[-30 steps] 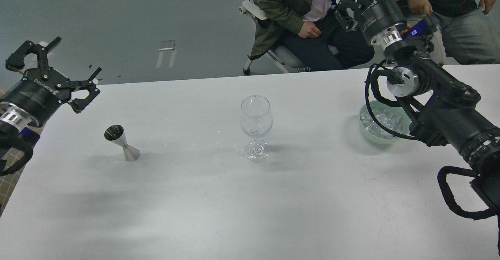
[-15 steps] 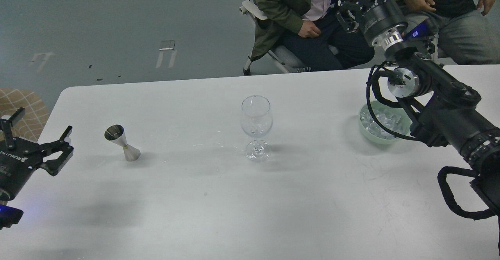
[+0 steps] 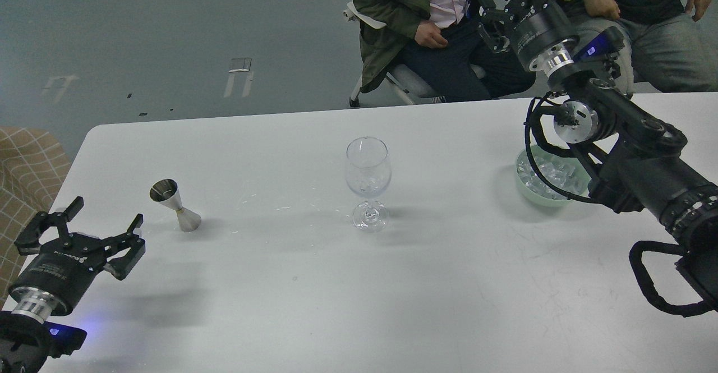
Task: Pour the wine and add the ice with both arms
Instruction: 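Lower the left gripper toward the metal jigger cup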
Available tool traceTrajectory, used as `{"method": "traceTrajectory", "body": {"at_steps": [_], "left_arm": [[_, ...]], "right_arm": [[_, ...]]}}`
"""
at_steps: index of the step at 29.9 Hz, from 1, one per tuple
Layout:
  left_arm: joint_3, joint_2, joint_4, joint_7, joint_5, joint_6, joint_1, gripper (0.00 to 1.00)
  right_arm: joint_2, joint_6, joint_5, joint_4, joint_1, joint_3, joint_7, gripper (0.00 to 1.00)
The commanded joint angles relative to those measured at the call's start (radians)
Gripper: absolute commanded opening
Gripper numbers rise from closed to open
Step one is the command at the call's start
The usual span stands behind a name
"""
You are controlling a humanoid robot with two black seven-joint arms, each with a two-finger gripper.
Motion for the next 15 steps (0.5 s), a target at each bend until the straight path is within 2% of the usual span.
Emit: {"method": "traceTrajectory", "body": {"at_steps": [1,12,15], "left_arm": [[0.009,-0.027,0.022,0.0,0.001,0.002,-0.011,0.99],[0.071,-0.039,0.105,-0.001,0.01,0.004,-0.061,0.99],[0.095,-0.041,0.139,-0.013,0.032,0.007,-0.086,0.99]], "right_arm": [[0.0,0.0,0.001,0.0,-0.003,-0.002,0.0,1.0],[0.002,-0.012,0.001,0.0,-0.005,-0.004,0.0,1.0],[0.002,-0.014,0.001,0.0,-0.009,-0.004,0.0,1.0]]}}
